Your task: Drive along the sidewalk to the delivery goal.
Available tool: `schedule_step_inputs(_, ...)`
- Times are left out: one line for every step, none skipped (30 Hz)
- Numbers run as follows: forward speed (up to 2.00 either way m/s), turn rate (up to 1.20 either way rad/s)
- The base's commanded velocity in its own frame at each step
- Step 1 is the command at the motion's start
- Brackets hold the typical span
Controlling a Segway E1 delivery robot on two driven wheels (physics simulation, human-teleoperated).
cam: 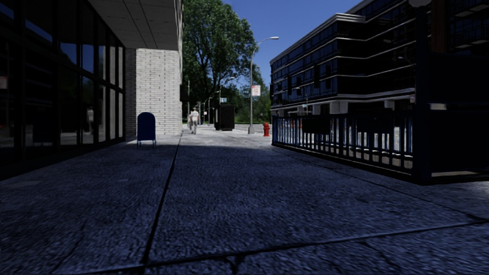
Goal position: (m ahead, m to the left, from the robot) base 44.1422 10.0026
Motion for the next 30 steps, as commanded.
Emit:
schedule_step_inputs(2.0,0.0)
schedule_step_inputs(2.0,0.0)
schedule_step_inputs(2.0,0.0)
schedule_step_inputs(2.0,0.0)
schedule_step_inputs(2.0,0.0)
schedule_step_inputs(2.0,0.0)
schedule_step_inputs(2.0,0.0)
schedule_step_inputs(2.0,0.0)
schedule_step_inputs(2.0,0.0)
schedule_step_inputs(2.0,0.0)
schedule_step_inputs(2.0,0.0)
schedule_step_inputs(2.0,0.0)
schedule_step_inputs(2.0,0.0)
schedule_step_inputs(2.0,0.0)
schedule_step_inputs(2.0,0.0)
schedule_step_inputs(2.0,0.0)
schedule_step_inputs(2.0,0.0)
schedule_step_inputs(2.0,0.0)
schedule_step_inputs(2.0,0.0)
schedule_step_inputs(2.0,0.0)
schedule_step_inputs(2.0,0.0)
schedule_step_inputs(2.0,0.0)
schedule_step_inputs(2.0,0.0)
schedule_step_inputs(2.0,0.0)
schedule_step_inputs(2.0,0.0)
schedule_step_inputs(2.0,0.0)
schedule_step_inputs(2.0,0.0)
schedule_step_inputs(2.0,0.0)
schedule_step_inputs(2.0,0.0)
schedule_step_inputs(2.0,0.0)
